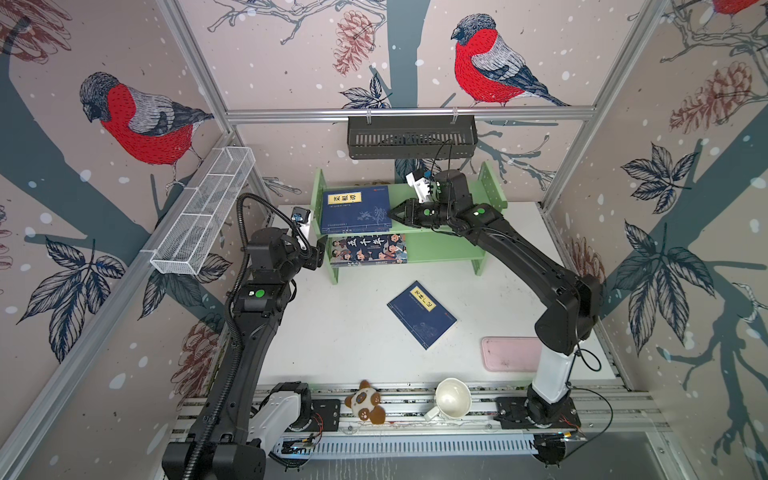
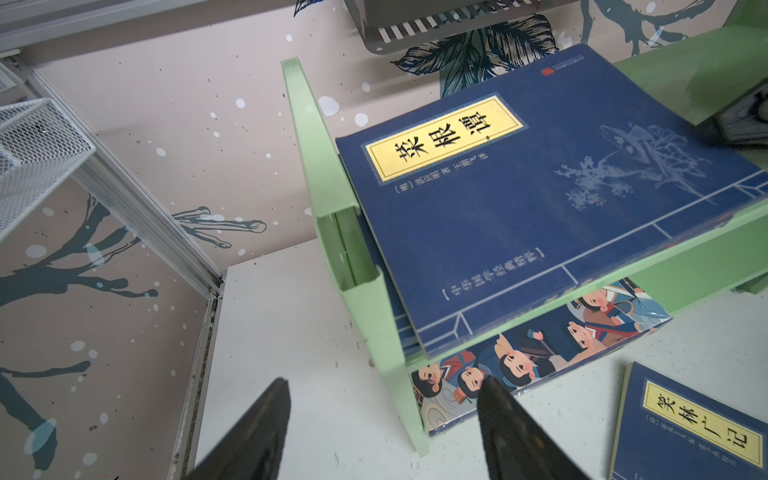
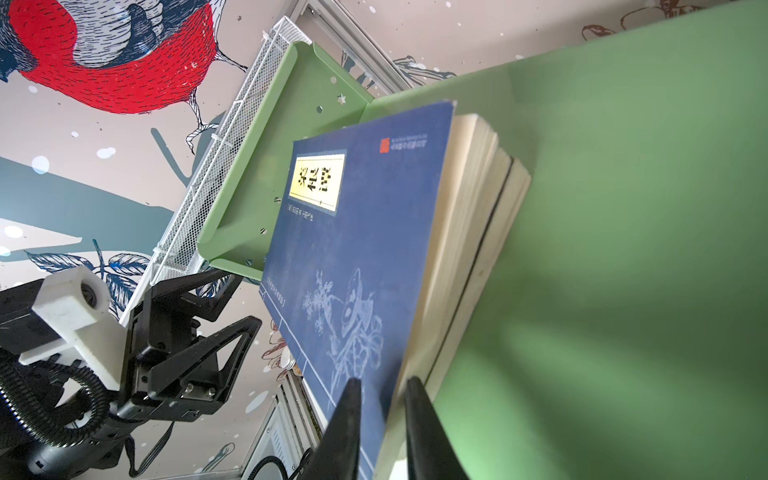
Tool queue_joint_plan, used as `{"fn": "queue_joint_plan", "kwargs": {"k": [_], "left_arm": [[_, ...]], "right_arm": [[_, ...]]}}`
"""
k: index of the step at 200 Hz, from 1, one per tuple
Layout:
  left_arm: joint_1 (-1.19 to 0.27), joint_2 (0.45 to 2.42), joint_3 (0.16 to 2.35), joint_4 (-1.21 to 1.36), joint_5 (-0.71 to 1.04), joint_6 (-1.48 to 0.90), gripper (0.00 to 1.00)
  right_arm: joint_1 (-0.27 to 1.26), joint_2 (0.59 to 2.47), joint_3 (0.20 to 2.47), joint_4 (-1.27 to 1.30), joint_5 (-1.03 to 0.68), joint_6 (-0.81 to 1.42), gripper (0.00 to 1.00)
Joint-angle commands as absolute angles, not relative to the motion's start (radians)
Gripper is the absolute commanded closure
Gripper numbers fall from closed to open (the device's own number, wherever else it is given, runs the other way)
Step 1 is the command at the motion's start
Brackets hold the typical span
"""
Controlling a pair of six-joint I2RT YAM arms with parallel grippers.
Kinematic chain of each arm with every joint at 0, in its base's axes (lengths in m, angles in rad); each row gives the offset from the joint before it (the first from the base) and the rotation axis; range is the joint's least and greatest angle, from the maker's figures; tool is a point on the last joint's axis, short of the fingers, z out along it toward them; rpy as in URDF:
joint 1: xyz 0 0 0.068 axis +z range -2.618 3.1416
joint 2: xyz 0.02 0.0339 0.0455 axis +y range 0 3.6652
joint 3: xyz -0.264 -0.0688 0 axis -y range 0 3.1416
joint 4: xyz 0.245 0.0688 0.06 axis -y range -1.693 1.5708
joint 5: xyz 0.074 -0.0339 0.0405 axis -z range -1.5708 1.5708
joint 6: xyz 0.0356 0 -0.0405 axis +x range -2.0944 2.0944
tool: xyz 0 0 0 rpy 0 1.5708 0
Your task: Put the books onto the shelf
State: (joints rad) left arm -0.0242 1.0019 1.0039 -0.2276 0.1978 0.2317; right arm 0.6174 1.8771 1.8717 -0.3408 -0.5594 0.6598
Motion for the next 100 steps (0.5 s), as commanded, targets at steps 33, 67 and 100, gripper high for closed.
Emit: {"fn": "queue_joint_plan", "kwargs": {"k": [33,67,100], "left_arm": [[-0.024,1.006,1.003,-0.167,0.175,0.221,0.28],[-0.024,1.002,1.004,-0.182,0.182,0.235,0.30],[-0.024,1.004,1.005,-0.186,0.179,0.250,0.31]], "right_arm": [[0.624,1.882,1.889,-0.317,-0.577,0.666,0.78],[0.624,1.879,1.890,-0.321,-0.573,0.666,0.78],[0.623,1.879,1.891,-0.321,-0.573,0.666,0.78]]}}
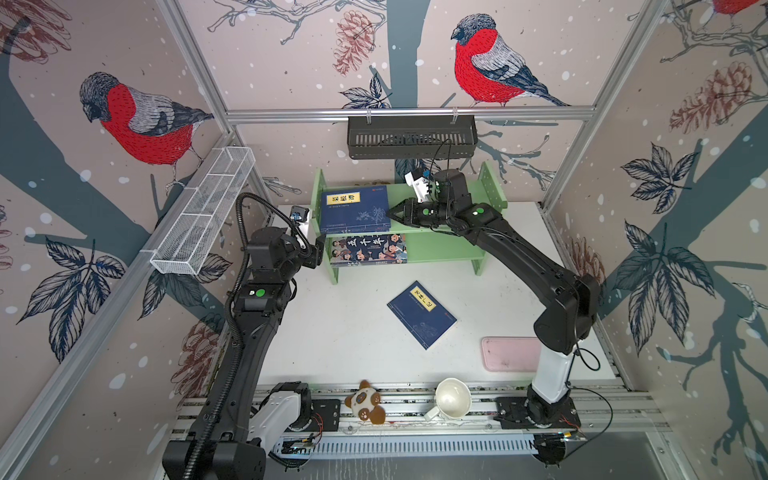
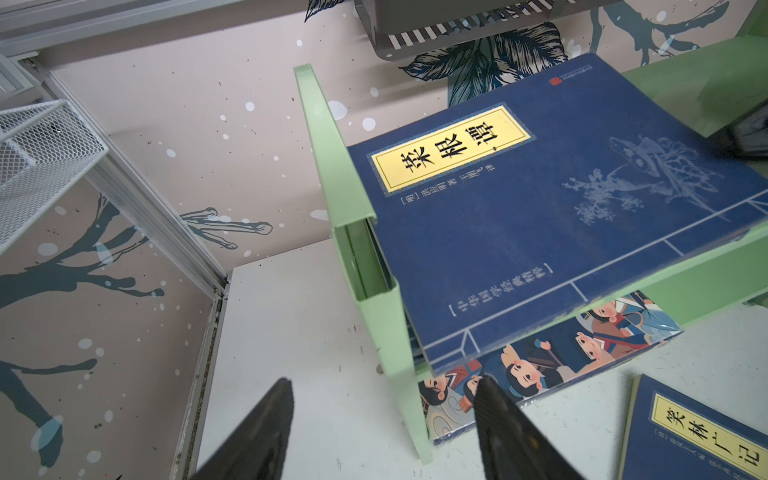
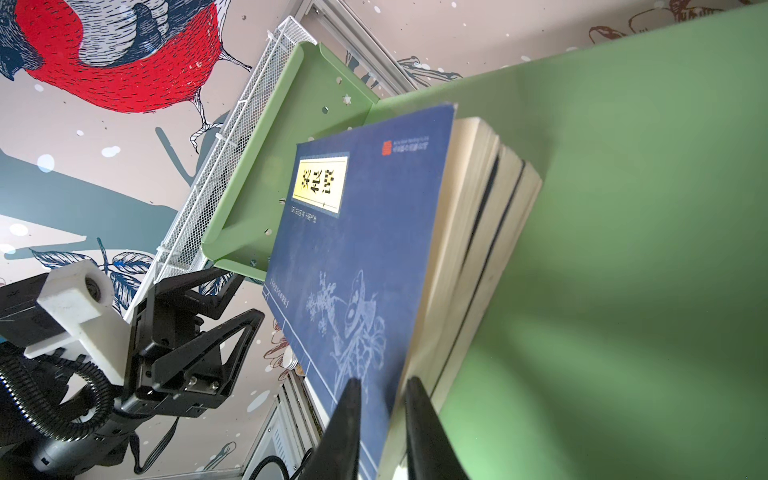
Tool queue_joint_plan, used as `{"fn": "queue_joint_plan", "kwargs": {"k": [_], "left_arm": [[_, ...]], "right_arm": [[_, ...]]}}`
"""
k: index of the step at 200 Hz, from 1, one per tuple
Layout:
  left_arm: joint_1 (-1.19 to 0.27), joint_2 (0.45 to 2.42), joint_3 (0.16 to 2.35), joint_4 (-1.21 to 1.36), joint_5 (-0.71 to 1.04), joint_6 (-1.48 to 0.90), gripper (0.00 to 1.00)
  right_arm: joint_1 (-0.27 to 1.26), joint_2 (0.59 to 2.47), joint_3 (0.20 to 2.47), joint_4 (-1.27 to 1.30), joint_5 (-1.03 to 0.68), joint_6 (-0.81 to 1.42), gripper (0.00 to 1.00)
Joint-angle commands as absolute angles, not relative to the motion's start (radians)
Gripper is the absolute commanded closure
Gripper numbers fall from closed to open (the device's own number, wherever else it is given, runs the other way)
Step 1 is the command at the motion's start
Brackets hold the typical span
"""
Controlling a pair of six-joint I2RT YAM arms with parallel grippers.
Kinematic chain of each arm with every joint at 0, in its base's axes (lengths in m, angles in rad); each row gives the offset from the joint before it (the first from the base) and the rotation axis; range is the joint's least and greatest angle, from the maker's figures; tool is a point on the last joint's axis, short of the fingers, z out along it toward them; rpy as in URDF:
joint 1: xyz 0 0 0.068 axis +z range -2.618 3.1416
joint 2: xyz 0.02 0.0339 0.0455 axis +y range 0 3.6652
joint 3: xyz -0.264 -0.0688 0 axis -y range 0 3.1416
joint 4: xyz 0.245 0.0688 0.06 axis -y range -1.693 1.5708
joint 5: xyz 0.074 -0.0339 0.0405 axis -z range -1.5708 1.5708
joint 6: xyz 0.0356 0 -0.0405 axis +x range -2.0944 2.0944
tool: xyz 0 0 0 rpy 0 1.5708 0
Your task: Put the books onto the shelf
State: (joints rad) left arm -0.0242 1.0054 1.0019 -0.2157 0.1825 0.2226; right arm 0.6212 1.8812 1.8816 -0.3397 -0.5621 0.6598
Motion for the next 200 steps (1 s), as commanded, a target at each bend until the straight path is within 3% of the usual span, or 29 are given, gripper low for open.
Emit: {"fn": "queue_joint_plan", "kwargs": {"k": [1,200], "left_arm": [[-0.024,1.005,1.004,-0.185,0.179,0.250,0.31],[-0.024,1.009,0.991,-0.153,0.181,0.229,0.31]], "right_arm": [[0.623,1.880,1.891,-0.321,-0.574,0.666,0.78],[0.621,1.881,1.882,-0.304,-0.585,0.669,0.78]]}}
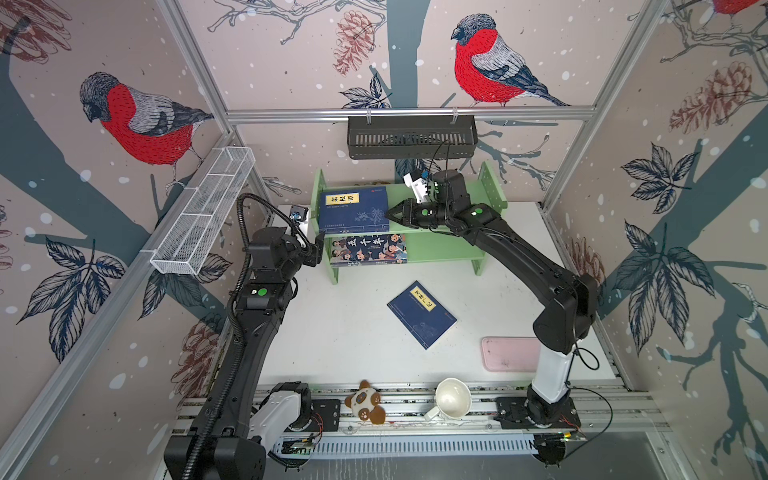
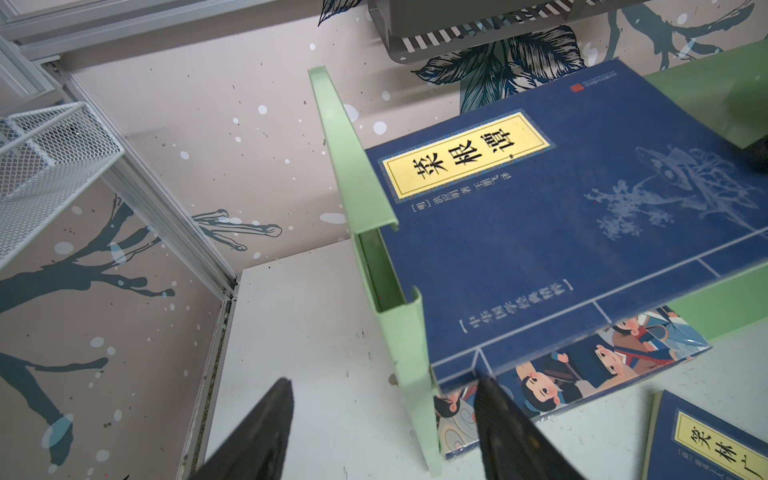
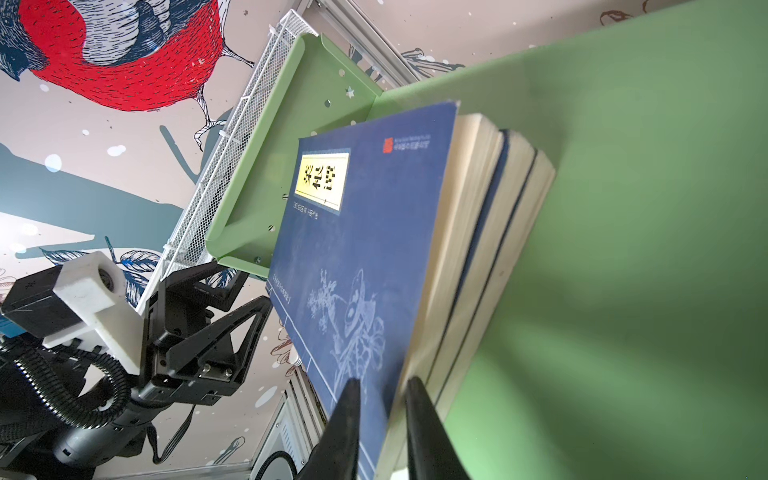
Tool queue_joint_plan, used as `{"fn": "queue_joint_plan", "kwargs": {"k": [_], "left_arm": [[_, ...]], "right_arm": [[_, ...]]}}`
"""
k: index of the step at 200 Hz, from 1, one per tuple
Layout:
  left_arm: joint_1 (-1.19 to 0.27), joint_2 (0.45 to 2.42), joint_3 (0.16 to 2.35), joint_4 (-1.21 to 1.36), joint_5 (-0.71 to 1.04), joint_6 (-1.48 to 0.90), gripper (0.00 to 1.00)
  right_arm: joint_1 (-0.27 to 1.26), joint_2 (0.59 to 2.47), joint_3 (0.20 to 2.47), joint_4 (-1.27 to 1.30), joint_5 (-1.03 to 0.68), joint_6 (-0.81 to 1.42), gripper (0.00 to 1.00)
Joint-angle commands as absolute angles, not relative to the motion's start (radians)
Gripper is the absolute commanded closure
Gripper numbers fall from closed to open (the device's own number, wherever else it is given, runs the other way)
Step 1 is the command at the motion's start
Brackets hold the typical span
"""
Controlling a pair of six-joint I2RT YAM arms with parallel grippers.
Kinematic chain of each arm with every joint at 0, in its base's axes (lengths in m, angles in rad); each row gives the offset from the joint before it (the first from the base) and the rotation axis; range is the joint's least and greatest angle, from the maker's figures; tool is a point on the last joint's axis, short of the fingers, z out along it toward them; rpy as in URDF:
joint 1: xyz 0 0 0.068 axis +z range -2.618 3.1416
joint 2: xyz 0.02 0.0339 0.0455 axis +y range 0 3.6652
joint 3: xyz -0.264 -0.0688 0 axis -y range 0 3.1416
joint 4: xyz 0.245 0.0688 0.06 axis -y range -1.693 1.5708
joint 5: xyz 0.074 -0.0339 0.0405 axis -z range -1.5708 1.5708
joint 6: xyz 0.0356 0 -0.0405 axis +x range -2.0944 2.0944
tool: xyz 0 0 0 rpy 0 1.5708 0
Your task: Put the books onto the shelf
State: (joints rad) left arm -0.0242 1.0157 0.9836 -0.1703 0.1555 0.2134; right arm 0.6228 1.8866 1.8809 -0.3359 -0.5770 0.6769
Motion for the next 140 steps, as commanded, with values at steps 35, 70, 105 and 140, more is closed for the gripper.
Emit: {"fn": "queue_joint_plan", "kwargs": {"k": [35,70,105,140], "left_arm": [[-0.023,0.998,0.992,-0.179,0.253,0.265,0.31],[-0.025,0.999,1.050,-0.233,0.261,0.238,0.27],[-0.024,0.995,1.051,-0.239,0.233,0.271,0.26],[-0.022,0.965,0.971,-0.208,0.226,0.311,0.25]], "right_arm": [[0.617,1.872,1.884,-0.301,-0.585,0.667,0.76],[0.609,1.847,1.871,-0.296,-0.582,0.655,0.72],[0.599,1.798,1.787,-0.226,-0.579,0.655,0.71],[0.586,1.752,1.706,-0.161,-0.578,0.656,0.70]]}}
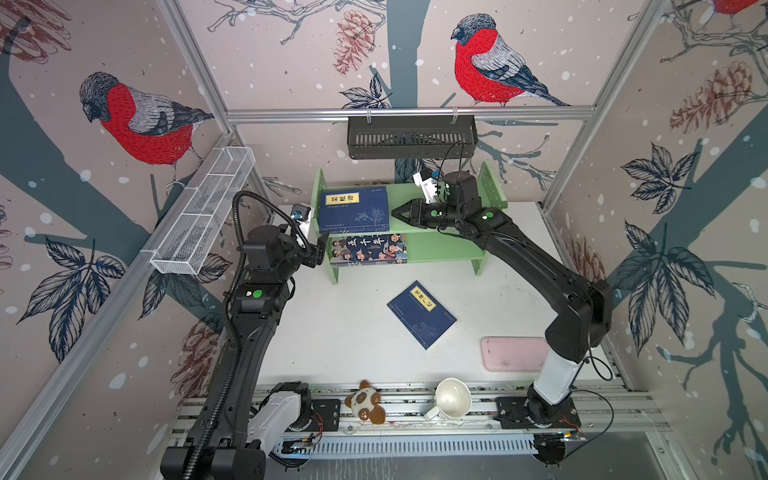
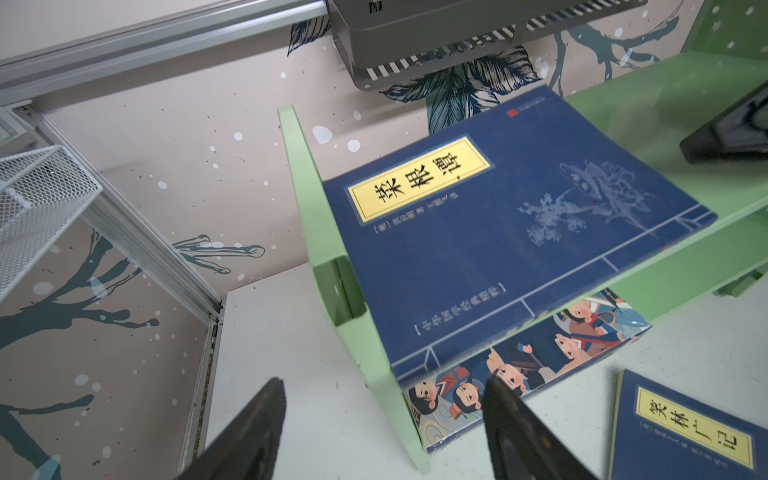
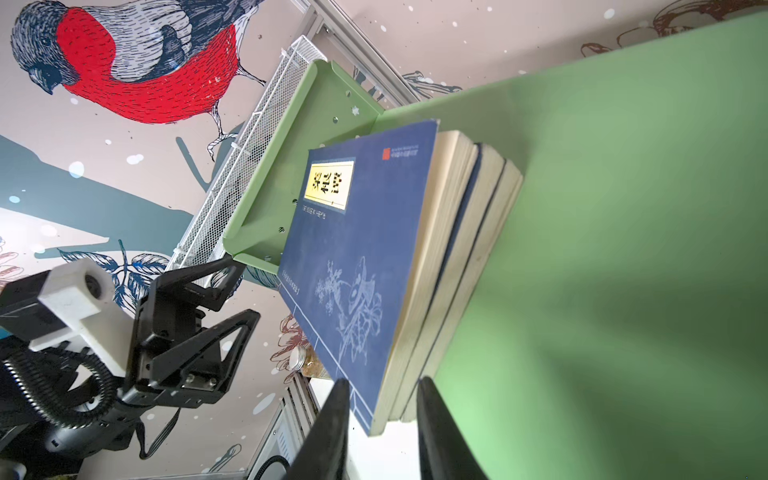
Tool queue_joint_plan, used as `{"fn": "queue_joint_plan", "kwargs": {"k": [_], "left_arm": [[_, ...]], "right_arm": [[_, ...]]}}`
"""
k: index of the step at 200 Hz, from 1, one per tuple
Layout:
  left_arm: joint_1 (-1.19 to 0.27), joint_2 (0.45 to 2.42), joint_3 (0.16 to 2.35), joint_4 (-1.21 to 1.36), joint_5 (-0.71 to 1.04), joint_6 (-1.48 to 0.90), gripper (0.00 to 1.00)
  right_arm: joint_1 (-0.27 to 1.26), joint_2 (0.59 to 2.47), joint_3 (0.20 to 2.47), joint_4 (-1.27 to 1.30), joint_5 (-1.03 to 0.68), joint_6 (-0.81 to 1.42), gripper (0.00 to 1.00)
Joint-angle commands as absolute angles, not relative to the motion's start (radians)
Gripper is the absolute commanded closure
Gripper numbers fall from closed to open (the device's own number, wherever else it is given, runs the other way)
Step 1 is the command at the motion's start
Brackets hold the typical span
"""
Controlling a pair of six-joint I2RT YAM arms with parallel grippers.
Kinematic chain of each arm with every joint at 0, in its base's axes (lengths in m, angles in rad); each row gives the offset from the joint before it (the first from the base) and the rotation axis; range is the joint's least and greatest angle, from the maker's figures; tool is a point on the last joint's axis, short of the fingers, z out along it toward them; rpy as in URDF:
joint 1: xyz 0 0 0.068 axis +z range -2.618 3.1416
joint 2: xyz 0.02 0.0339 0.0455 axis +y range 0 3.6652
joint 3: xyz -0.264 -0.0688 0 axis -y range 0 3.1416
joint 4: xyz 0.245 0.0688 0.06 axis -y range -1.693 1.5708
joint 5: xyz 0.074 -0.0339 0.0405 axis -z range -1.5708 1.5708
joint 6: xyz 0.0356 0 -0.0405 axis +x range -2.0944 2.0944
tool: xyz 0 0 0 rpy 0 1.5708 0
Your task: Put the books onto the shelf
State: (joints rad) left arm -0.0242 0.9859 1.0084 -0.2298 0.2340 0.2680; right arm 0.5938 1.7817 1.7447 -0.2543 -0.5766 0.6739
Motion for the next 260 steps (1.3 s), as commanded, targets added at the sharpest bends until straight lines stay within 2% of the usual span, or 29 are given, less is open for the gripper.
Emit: {"fn": "queue_joint_plan", "kwargs": {"k": [1,66,150,260], "left_arm": [[-0.021,0.963,0.970,-0.207,0.226,0.311,0.25],[-0.017,0.956,0.946,-0.123,0.151,0.252,0.25],[-0.016,1.004,0.943,-0.073,0.190,0.240,0.27],[-0.016,1.024,0.914,-0.006,0.144,0.236,0.28]], "right_arm": [[0.586,1.750,1.703,-0.160,-0.579,0.656,0.70],[0.566,1.735,1.662,-0.117,-0.605,0.660,0.70],[0.554,1.712,1.642,-0.113,-0.604,0.660,0.69],[0.548,1.726,1.641,-0.107,-0.610,0.666,0.69]]}}
